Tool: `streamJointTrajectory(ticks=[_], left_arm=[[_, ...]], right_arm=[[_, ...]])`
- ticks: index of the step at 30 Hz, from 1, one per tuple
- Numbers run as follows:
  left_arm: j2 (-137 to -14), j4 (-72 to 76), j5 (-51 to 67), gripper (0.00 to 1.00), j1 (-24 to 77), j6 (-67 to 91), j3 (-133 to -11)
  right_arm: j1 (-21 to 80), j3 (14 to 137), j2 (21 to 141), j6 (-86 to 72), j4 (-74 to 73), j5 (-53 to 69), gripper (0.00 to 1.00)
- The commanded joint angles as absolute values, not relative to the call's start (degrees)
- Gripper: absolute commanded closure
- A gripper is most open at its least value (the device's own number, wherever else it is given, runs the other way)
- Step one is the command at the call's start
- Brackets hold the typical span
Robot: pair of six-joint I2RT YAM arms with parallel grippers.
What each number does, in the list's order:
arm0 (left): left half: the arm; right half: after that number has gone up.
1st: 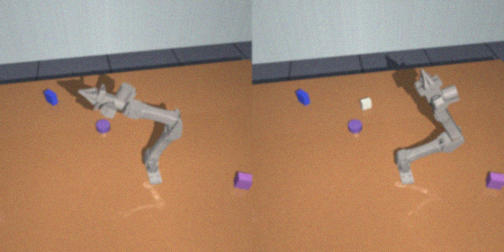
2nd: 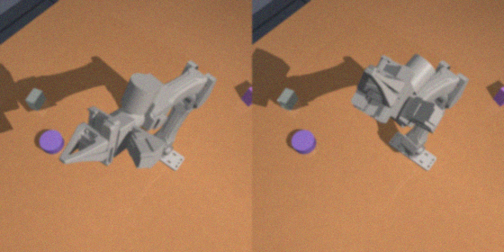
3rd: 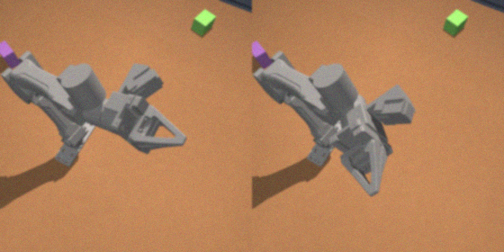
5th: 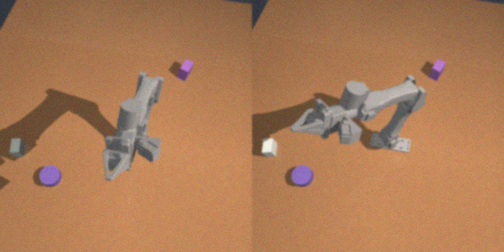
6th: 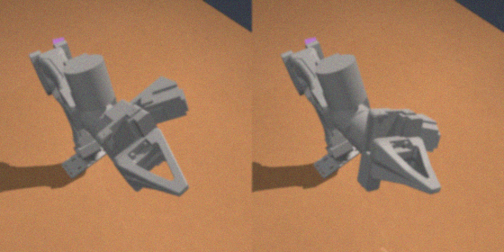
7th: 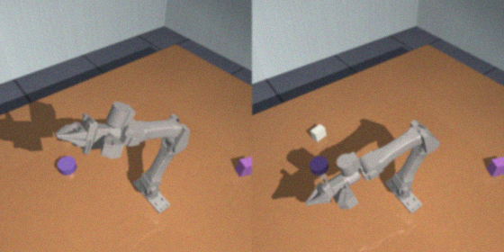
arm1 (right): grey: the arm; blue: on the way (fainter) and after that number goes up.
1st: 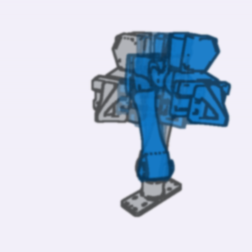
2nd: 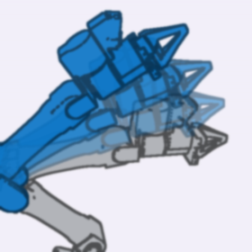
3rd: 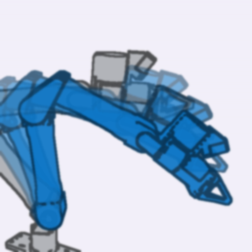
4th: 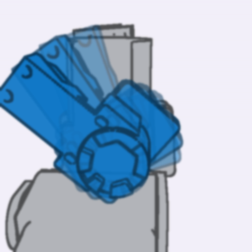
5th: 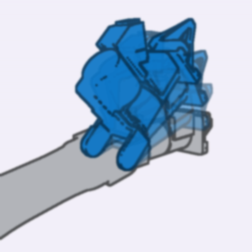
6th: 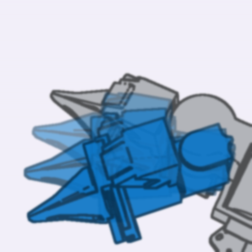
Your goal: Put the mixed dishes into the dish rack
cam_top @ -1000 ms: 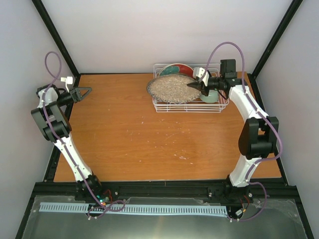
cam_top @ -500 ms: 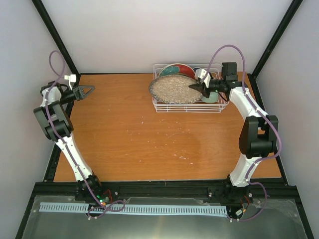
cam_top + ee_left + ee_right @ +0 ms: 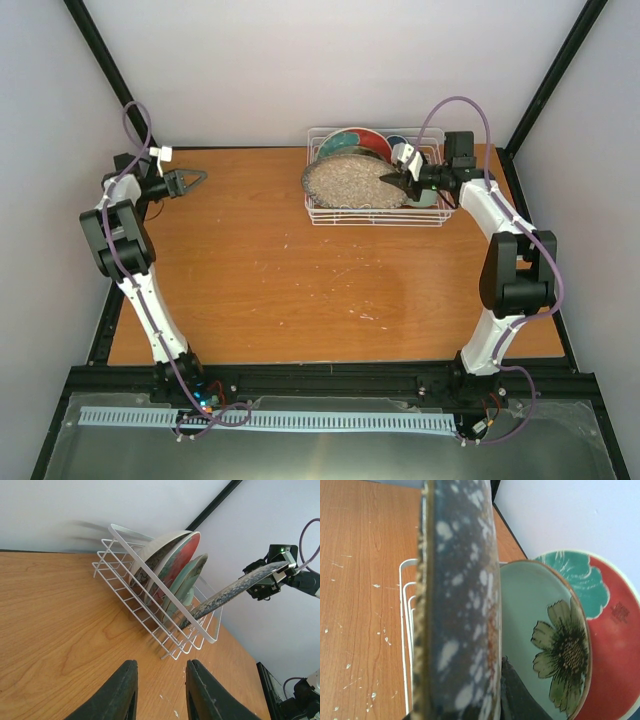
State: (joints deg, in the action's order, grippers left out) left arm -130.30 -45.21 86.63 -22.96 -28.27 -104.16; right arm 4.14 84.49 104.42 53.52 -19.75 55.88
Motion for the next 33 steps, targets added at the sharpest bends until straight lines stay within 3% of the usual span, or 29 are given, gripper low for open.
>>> streamJointTrajectory(ticks=[1,10,18,33], left_arm=[[-127.79,-41.97,86.95,0.72,-23.01,-25.57,-104.23],[-127.44,-41.78,85.04,0.72,-22.99,-24.74,-104.67],[-127.87,-40.61,85.23,0.71,-22.85,-23.34,-105.43],[-128.02,-39.31,85.37,0.71,-22.68,-21.76,-106.18]], right_arm=[[5.48,82.93,104.06,52.60,-13.19,61.09,0.97],[4.77,82.38,105.28,52.15,-12.20,61.14,0.96],[4.15,82.25,105.64,48.77,-9.62,61.20,0.61],[3.21,83.55,104.39,42.49,-5.42,61.59,0.51]])
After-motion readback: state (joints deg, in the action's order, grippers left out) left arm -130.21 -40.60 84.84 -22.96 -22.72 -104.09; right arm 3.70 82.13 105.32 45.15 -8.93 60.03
